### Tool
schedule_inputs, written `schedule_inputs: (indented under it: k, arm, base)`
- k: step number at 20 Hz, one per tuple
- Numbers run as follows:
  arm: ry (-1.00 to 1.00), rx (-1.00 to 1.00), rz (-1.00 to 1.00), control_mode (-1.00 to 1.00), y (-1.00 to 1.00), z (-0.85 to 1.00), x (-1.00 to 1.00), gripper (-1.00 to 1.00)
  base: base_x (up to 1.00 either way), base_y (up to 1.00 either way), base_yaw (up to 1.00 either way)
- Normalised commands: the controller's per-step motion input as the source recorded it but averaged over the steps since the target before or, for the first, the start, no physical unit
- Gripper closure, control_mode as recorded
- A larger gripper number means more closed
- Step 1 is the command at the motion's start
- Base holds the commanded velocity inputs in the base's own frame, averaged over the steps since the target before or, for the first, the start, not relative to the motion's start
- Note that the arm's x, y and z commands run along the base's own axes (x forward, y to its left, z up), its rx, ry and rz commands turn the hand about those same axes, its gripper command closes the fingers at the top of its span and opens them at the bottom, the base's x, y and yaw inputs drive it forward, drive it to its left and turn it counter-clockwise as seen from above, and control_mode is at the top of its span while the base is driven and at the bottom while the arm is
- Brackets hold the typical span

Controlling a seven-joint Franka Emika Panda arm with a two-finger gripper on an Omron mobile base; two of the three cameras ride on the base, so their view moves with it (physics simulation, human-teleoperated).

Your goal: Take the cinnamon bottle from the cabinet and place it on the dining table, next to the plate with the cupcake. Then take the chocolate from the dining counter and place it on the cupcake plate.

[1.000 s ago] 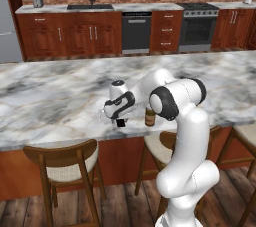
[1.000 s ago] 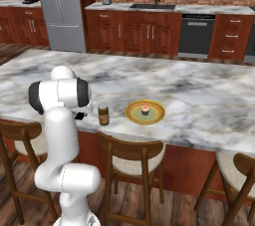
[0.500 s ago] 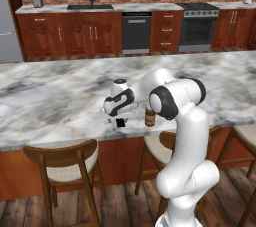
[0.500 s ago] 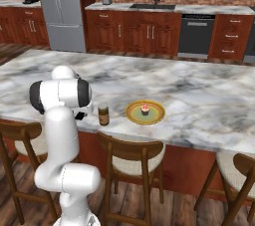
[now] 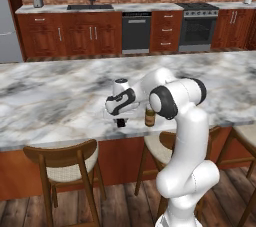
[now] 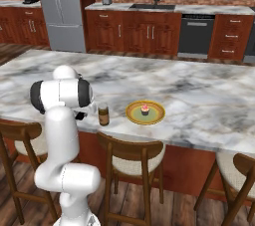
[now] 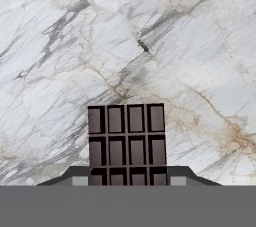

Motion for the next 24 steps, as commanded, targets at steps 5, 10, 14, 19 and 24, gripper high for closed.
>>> schedule_inputs:
  k: [5, 10, 14, 19, 24]
  arm:
    - [-0.01, 0.00, 0.00, -1.00, -0.05, -0.15, -0.37, 1.00]
    - [-0.13, 0.00, 0.02, -1.00, 0.00, 0.46, -0.43, 1.00]
    - [-0.07, -0.01, 0.03, -1.00, 0.00, 1.00, 0.00, 1.00]
    - [-0.02, 0.00, 0.00, -1.00, -0.02, 1.00, 0.00, 1.00]
    - [-0.01, 0.00, 0.00, -1.00, -0.15, 1.00, -0.02, 1.00]
  base:
    - [0.00, 0.00, 0.00]
    - [0.00, 0.00, 0.00]
    - [0.00, 0.00, 0.00]
    - [0.00, 0.00, 0.00]
    - [0.00, 0.00, 0.00]
